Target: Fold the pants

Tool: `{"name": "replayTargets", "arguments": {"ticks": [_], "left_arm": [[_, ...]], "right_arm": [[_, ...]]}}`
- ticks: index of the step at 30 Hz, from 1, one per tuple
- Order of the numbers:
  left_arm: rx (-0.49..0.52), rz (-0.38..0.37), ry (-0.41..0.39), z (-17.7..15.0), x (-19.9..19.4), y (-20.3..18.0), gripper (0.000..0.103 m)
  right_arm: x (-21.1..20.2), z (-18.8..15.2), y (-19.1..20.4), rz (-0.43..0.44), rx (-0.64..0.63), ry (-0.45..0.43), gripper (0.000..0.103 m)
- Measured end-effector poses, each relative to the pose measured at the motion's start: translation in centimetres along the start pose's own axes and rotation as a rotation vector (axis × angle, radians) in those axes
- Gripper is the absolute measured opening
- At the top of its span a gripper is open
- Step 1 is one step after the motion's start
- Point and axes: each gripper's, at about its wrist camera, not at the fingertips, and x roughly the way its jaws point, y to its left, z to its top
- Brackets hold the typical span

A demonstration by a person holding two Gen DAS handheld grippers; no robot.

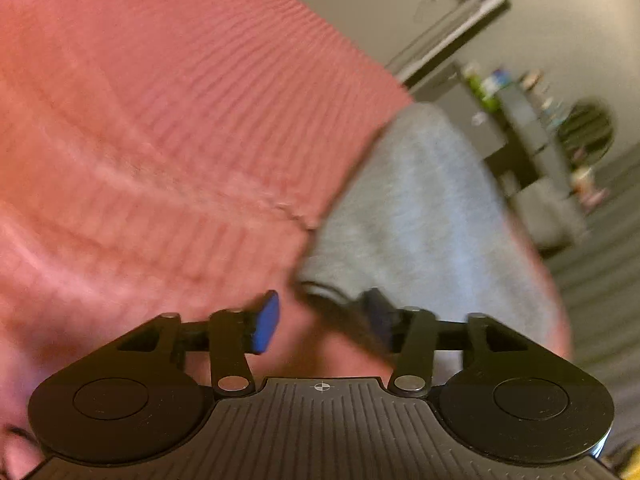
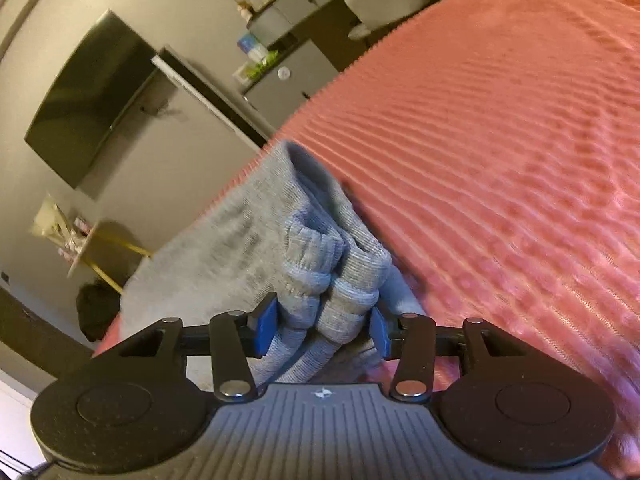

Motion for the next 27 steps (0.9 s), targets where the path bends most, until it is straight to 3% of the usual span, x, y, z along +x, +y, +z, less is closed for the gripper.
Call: {"name": "replayTargets", "arguments": {"ticks": [2, 4, 5, 6, 8, 12, 13, 16, 19, 22, 27], "left_arm": [[0.093, 0.087, 0.033, -0.2, 0.0, -0.3, 0.055], [0.130, 0.081, 0.043, -0.6, -0.8, 0.0, 0.057], [0.135, 0.077, 0.045, -0.8, -1.1, 0.1, 0.060], [0.142, 0.074, 0.046, -1.0, -1.6, 0.3, 0.063], [0.173, 0.091, 0.040, -1.8, -2.7, 0.5, 0.068], [0.335, 0.174, 0.025, -3.9, -3.5, -1.2, 0.072], [0.386, 0.188, 0.021, -4.7, -3.7, -1.5, 0.078], [0.508, 0.194, 0.012, -7.2, -4.6, -2.6, 0.084], [0.596, 0.178, -0.009, -9.1, -5.7, -3.7, 0.088], [0.621, 0.149, -0.058, -10.3, -7.4, -4.3, 0.092], [0.536, 0.084, -0.118, -9.9, -10.9, -4.5, 0.094]], "right_arm": [[-0.2, 0.5, -0.1, 0.008, 0.001, 0.009, 0.049], [-0.9, 0.6, -0.1, 0.001, -0.029, 0.020, 0.054], [-1.4, 0.4, -0.2, -0.012, -0.050, 0.010, 0.061], [-2.0, 0.3, 0.1, -0.045, -0.091, -0.008, 0.080], [-3.1, -0.2, 1.0, -0.165, -0.178, -0.055, 0.089], [-4.7, -1.6, 2.6, -0.183, -0.307, -0.012, 0.089], [-5.2, -2.2, 3.2, -0.169, -0.346, 0.015, 0.090], [-6.4, -4.1, 4.7, -0.137, -0.472, 0.095, 0.093], [-8.0, -5.9, 5.7, -0.127, -0.543, 0.113, 0.097], [-9.7, -7.4, 6.5, -0.126, -0.595, 0.093, 0.097], [-12.6, -8.7, 8.5, -0.117, -0.675, -0.016, 0.098]]}}
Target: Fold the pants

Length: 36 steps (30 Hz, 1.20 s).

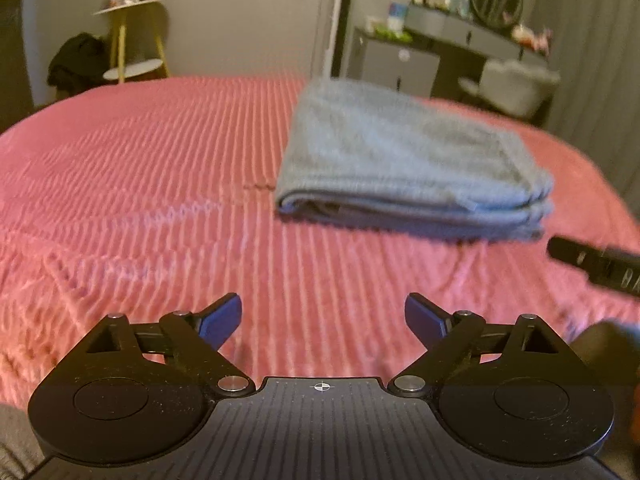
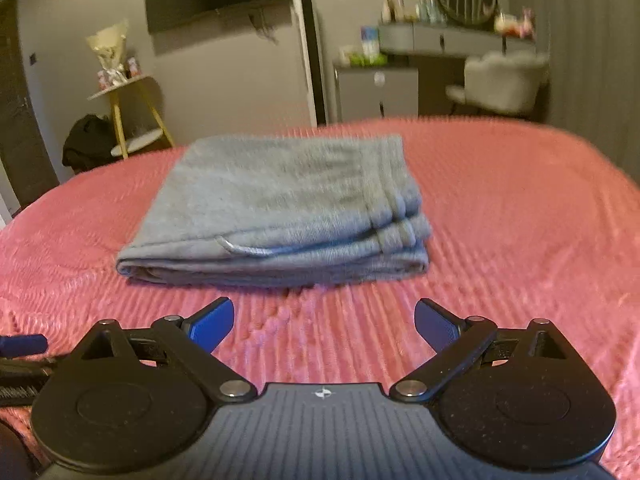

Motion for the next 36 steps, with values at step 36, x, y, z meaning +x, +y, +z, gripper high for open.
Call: {"name": "replayTargets", "arguments": {"ticks": [36], "left_arm": [[0.058, -0.042, -0.064, 0.5, 3.2, -0.7, 0.095]], "right_arm": [[0.6, -0.6, 3.4, -0.054, -0.124, -0.032, 0.099]]}}
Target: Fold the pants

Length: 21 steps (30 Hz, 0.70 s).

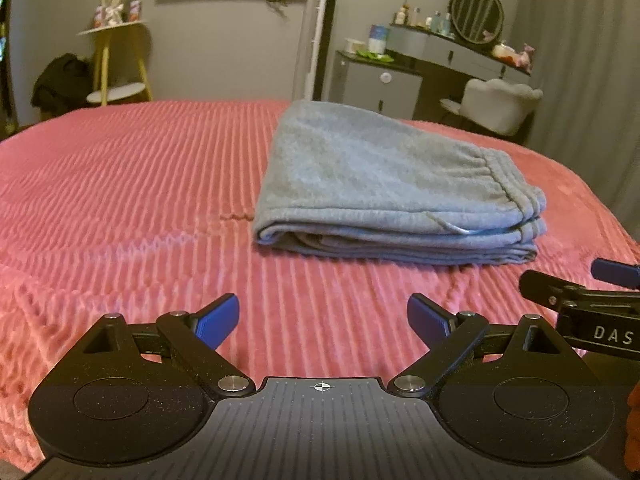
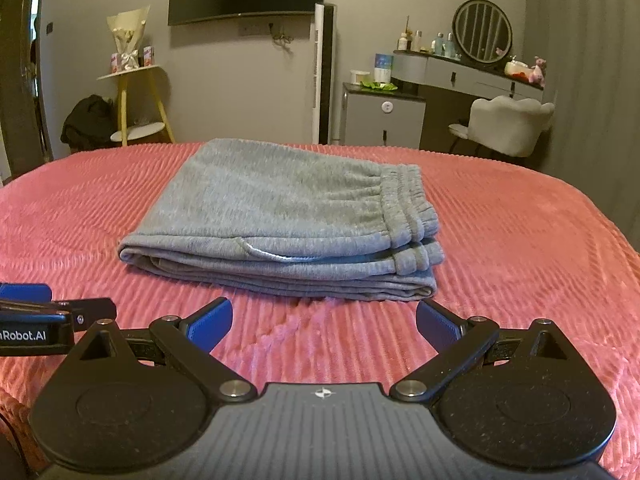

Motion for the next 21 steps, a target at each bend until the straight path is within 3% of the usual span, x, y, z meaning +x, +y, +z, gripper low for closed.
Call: {"name": "replayTargets", "arguments": {"ticks": [21], "left_arm": [[0.010, -0.081, 0.057, 0.2, 1.9, -0.9, 0.095]], "right_arm": [[1.5, 0.0, -1.0, -0.013, 0.043, 0.059, 0.099]]}}
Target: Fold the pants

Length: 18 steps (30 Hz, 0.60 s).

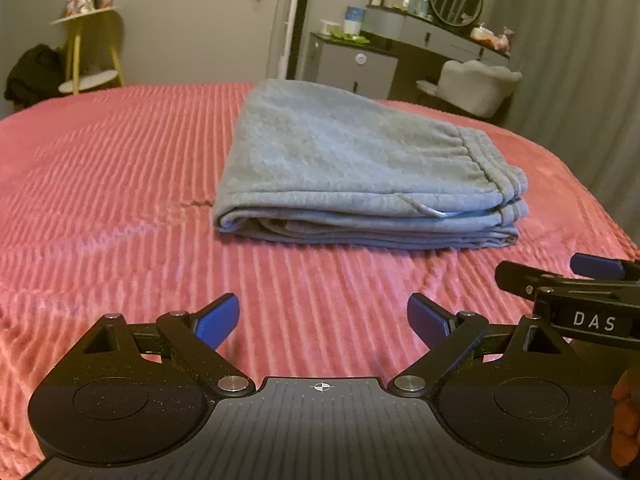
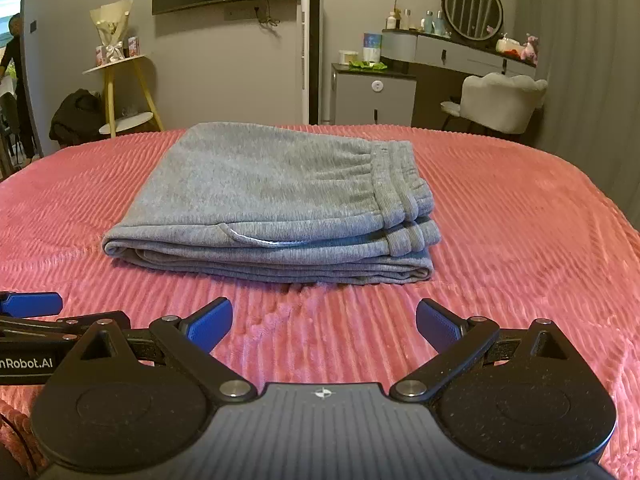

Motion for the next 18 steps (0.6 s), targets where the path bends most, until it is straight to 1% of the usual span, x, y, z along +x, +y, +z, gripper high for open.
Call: {"name": "replayTargets", "arguments": {"ticks": [8, 18], "left_arm": [[-0.008, -0.034, 0.010, 0.09, 0.32, 0.00, 0.095], [-0.012, -0.050, 0.010, 0.23, 0.46, -0.09, 0.095]], "right_arm": [[0.18, 0.06, -0.20, -0.004, 0.002, 0.006, 0.099], [0.24, 0.01, -0.19, -0.011, -0.001, 0.007, 0.099]]}}
